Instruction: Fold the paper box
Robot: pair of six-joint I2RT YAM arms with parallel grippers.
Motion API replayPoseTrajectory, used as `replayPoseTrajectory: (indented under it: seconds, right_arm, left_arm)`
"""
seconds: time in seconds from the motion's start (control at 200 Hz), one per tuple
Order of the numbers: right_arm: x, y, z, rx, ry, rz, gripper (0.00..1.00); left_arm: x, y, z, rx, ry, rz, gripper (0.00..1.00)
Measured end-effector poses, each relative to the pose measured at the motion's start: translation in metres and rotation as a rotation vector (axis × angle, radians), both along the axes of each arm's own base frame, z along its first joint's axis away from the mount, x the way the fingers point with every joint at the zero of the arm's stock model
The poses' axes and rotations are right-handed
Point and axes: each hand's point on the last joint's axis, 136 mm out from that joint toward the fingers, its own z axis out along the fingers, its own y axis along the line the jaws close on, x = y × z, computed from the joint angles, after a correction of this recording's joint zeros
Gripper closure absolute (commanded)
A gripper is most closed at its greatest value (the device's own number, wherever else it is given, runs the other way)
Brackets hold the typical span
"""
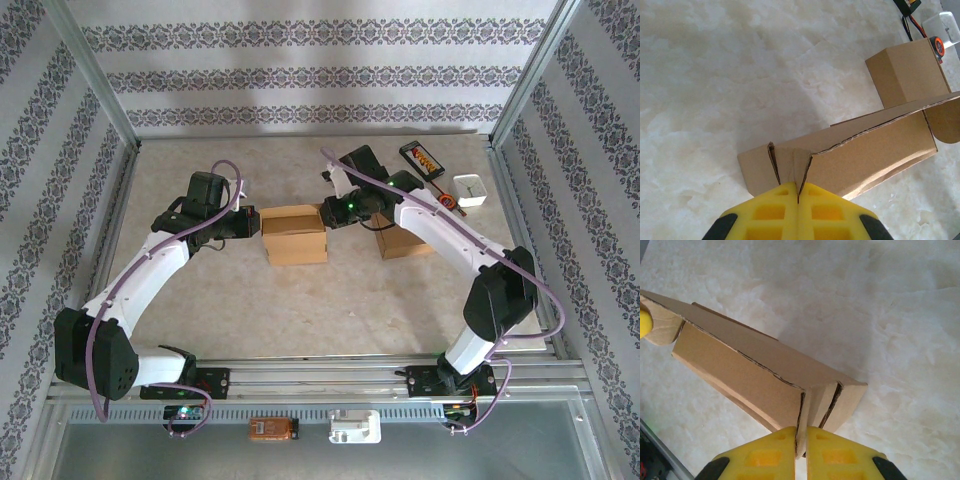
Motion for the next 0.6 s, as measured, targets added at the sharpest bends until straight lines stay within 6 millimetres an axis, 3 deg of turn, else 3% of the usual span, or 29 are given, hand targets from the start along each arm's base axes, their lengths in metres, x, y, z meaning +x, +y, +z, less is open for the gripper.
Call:
replayPoseTrajectory:
  seconds: [0.6]
  right_arm:
    - [-0.0003, 0.0019, -0.0071, 0.007, 0.035, -0.006, 0.87]
  left_arm:
    - [0.0011, -0.0002, 0.0000, -0.002, -0.007, 0.000, 0.98]
